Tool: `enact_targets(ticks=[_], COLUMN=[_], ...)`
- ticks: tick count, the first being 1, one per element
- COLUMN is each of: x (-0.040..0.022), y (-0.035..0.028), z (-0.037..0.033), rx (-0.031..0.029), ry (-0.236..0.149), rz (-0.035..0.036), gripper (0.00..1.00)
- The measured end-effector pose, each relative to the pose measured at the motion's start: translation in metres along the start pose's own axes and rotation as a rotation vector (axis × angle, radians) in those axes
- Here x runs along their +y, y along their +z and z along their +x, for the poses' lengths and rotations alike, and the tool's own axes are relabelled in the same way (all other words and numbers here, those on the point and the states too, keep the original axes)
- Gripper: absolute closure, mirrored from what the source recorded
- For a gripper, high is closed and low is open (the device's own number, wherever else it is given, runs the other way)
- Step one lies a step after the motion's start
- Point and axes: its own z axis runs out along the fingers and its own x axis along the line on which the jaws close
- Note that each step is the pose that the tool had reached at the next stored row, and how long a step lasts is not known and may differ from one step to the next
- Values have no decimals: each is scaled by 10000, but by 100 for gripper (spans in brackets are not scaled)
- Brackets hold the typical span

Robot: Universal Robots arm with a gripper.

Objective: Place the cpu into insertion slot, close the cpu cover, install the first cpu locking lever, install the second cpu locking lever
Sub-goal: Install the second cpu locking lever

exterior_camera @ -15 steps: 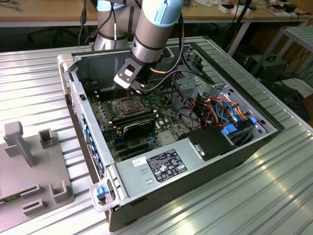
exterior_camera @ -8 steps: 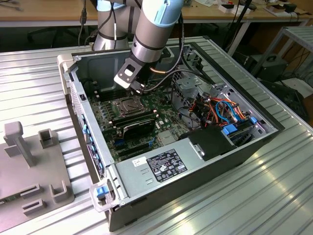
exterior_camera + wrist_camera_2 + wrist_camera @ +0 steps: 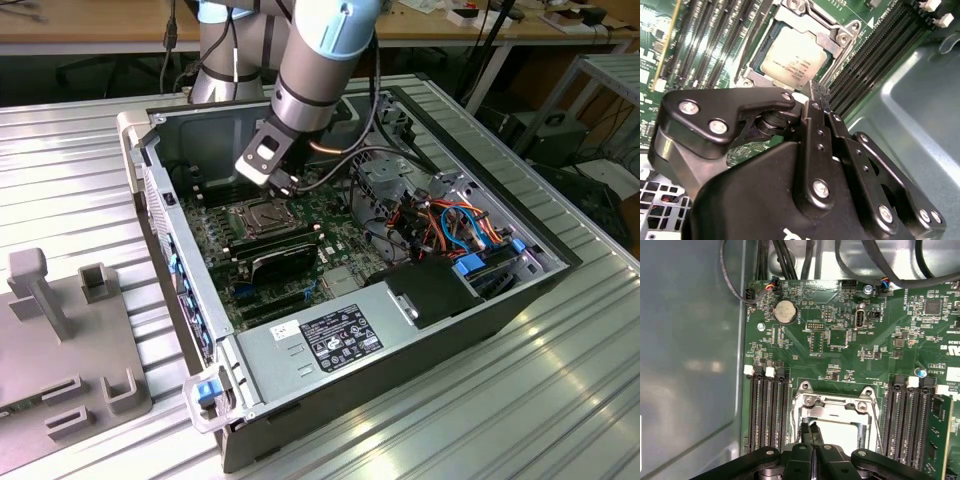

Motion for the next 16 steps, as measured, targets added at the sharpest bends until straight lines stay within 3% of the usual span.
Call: enact_targets(ticks=[3,6,8,9,10,11,13,16], x=[3,39,62,82,98,108,126,135], y=[-2,-5,-6,-7,-9,-12,-41,-93], z=[-11,-19,-20,-21,-21,-21,-17,-8], rx=[-1,-77,-248,-410,-538,-629,-932,-1300], ry=[0,3,8,14,18,22,34,44], rz=[0,6,18,29,38,44,65,89], gripper=[89,89,89,89,89,89,89,89])
